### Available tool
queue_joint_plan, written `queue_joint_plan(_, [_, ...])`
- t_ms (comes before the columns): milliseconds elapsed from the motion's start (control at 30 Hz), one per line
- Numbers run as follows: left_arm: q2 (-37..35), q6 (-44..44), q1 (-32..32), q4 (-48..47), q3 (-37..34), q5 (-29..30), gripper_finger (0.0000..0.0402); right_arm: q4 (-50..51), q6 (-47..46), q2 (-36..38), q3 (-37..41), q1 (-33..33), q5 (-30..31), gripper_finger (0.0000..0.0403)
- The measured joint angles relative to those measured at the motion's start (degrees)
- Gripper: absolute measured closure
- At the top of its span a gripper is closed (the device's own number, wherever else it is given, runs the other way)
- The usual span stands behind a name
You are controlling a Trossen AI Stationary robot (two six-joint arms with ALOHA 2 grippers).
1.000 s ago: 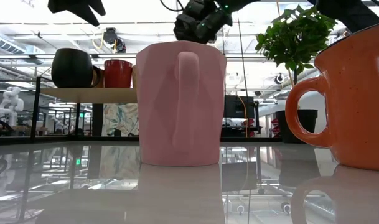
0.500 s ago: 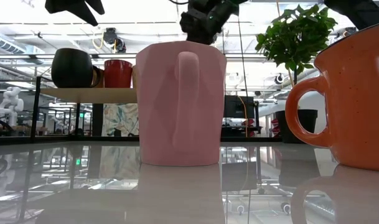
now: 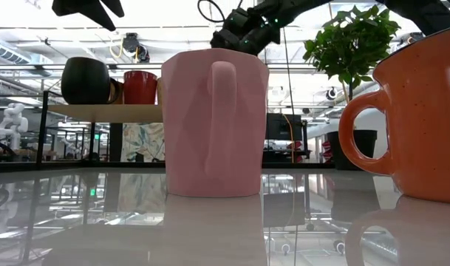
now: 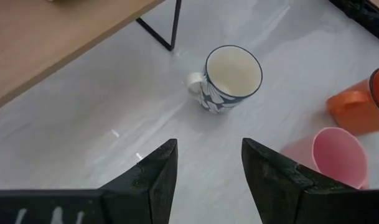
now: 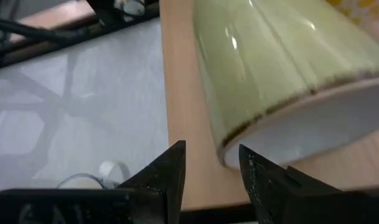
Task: Place coffee mugs
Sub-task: Put the green mug on the shelf
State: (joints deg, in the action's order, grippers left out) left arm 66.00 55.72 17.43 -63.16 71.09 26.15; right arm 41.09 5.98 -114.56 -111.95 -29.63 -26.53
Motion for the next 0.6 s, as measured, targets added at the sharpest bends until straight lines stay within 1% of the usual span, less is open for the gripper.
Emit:
queue_joint_plan(233, [0.0, 2.0, 0.0, 0.4, 0.0, -0.6, 0.0220, -10.3, -4.2, 0.0, 5.2, 0.6, -0.9, 0.0273])
queue_joint_plan(300, [0.0, 2.6, 0.1, 0.4, 0.0, -1.2, 0.0220, -12.1, -4.9, 0.0, 6.3, 0.7, -1.3, 0.0278])
queue_joint_plan(400, [0.0, 3.3, 0.5, 0.4, 0.0, -2.3, 0.0220, -13.3, -5.3, 0.0, 7.4, 0.9, -2.1, 0.0308])
queue_joint_plan(533, [0.0, 4.4, 1.2, 0.5, 0.0, -2.6, 0.0220, -13.3, -4.6, 0.7, 7.4, 1.1, -1.9, 0.0381])
queue_joint_plan(600, [0.0, 4.9, 1.4, 0.4, 0.0, -2.6, 0.0220, -12.5, -3.8, 1.9, 7.3, 1.3, -0.3, 0.0389])
